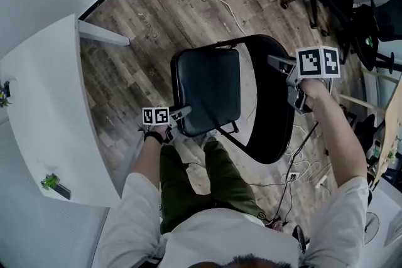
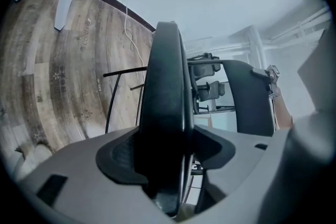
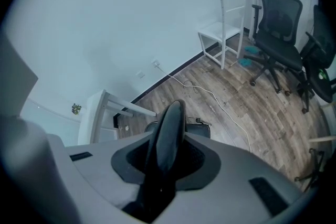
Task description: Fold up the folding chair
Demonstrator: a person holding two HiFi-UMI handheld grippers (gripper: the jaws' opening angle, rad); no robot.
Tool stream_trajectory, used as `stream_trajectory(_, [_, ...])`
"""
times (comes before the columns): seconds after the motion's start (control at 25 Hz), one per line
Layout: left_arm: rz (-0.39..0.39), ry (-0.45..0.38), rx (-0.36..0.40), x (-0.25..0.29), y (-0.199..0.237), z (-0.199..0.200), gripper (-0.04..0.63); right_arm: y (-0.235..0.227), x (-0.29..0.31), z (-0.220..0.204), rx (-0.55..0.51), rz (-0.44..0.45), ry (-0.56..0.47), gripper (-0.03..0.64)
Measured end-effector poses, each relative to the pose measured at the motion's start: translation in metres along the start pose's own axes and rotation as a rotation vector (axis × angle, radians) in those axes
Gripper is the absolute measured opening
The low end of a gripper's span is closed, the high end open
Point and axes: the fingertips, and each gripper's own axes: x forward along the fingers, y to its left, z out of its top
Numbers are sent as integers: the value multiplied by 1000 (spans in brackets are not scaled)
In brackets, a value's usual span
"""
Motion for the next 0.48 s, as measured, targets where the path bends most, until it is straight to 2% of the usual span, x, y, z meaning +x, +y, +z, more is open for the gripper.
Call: stream_trajectory(0.48, [18,20,39,1,-60,9,285,25,-11,8,53,-40,-5,110])
